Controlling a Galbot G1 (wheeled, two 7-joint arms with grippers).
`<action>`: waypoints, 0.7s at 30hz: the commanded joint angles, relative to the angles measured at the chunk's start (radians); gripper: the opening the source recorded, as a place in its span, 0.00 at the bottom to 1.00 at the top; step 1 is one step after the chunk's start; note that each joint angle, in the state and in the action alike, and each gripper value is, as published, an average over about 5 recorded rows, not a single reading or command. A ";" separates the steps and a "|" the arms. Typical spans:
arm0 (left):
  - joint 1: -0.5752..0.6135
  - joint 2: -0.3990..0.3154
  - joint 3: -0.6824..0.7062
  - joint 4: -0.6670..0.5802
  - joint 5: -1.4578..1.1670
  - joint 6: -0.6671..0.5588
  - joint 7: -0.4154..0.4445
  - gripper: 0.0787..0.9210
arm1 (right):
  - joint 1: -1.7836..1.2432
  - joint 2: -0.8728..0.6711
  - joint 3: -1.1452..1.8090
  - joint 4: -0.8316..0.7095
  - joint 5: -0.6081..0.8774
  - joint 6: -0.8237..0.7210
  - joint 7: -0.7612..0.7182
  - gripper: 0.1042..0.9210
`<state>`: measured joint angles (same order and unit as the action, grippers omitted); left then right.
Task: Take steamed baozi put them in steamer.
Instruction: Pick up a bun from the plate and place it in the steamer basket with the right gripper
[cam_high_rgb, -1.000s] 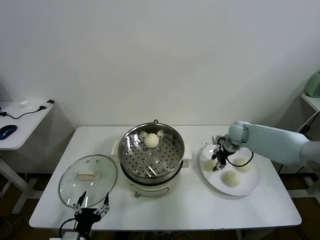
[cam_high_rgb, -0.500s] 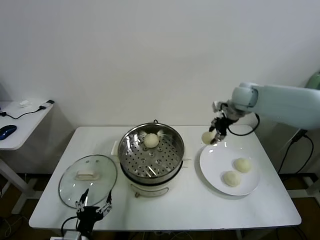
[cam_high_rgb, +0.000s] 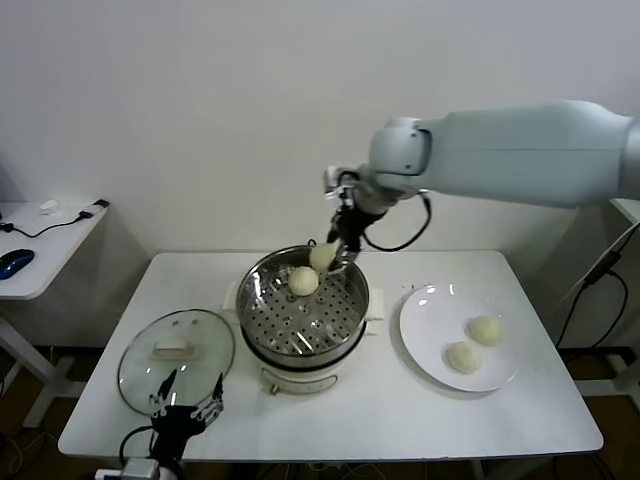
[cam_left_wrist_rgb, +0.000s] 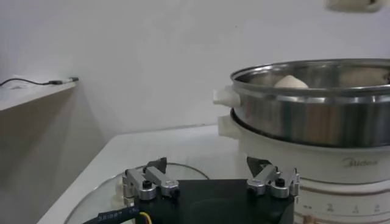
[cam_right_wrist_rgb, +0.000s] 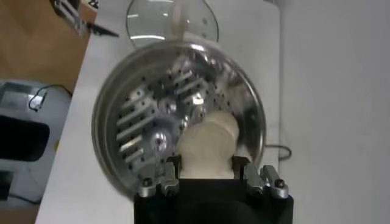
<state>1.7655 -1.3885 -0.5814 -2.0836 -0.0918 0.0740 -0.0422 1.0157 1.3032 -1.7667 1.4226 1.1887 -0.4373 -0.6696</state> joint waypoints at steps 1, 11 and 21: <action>0.002 0.000 0.000 -0.006 -0.001 0.000 0.000 0.88 | -0.166 0.228 0.029 -0.100 0.090 -0.086 0.147 0.57; 0.008 0.001 0.000 0.009 0.000 -0.010 -0.003 0.88 | -0.327 0.291 0.039 -0.262 0.007 -0.095 0.170 0.57; 0.001 -0.002 0.002 0.018 0.002 -0.008 -0.003 0.88 | -0.373 0.301 0.047 -0.309 -0.040 -0.084 0.163 0.58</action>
<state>1.7664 -1.3890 -0.5792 -2.0666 -0.0909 0.0657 -0.0453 0.7211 1.5605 -1.7289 1.1866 1.1766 -0.5149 -0.5236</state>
